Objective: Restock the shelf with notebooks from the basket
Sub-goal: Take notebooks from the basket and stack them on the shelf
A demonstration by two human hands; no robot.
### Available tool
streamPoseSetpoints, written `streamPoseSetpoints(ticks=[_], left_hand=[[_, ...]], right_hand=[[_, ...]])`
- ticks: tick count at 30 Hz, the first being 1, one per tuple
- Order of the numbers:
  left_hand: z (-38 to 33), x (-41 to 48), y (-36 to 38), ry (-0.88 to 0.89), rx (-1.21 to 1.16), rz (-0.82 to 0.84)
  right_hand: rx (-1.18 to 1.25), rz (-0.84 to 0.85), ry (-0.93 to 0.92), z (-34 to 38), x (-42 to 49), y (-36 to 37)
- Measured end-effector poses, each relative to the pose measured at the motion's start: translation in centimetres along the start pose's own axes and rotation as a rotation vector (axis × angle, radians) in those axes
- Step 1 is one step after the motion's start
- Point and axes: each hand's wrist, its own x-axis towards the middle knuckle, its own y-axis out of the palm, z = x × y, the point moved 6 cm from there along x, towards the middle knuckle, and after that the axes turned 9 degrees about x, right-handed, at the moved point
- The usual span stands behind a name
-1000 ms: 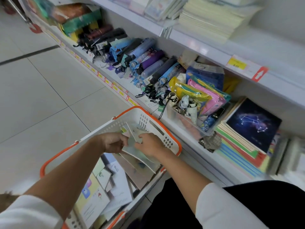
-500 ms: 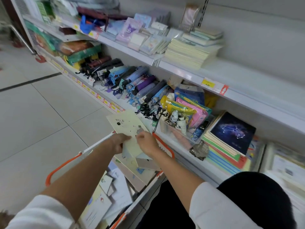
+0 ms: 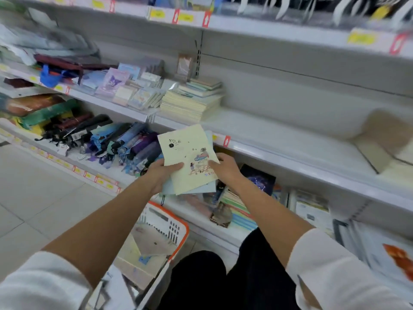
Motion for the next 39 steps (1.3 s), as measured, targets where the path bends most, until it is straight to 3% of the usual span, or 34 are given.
streamPoseSetpoints(ticks=[4, 9, 13, 22, 26, 29, 33, 39], left_hand=[[-6.0, 1.6, 8.4, 0.182, 0.072, 0.061], [-12.2, 2.4, 20.5, 0.329, 0.226, 0.186], [-13.9, 3.7, 28.6, 0.284, 0.333, 0.339], [-14.3, 9.7, 41.1, 0.29, 0.518, 0.434], [-12.6, 12.5, 43.8, 0.353, 0.677, 0.453], [-11.9, 13.0, 44.7, 0.506, 0.913, 0.487], [-11.7, 13.1, 45.1, 0.542, 0.946, 0.614], [-11.7, 14.5, 46.4, 0.563, 0.851, 0.562]], right_hand=[[0.253, -0.104, 0.047, 1.3, -0.7, -8.9], [0.53, -0.396, 0.086, 1.1, -0.6, -20.2], [0.538, -0.5, 0.156, 0.0, 0.3, -28.1], [0.463, -0.687, 0.265, -5.3, 4.7, -39.7], [0.225, -0.641, 0.267, -7.5, 5.5, -41.9], [-0.003, -0.461, 0.282, -9.2, 6.4, -42.7], [-0.323, -0.207, 0.351, -10.8, 7.1, -42.3], [-0.318, -0.411, 0.219, -11.7, 8.8, -44.4]])
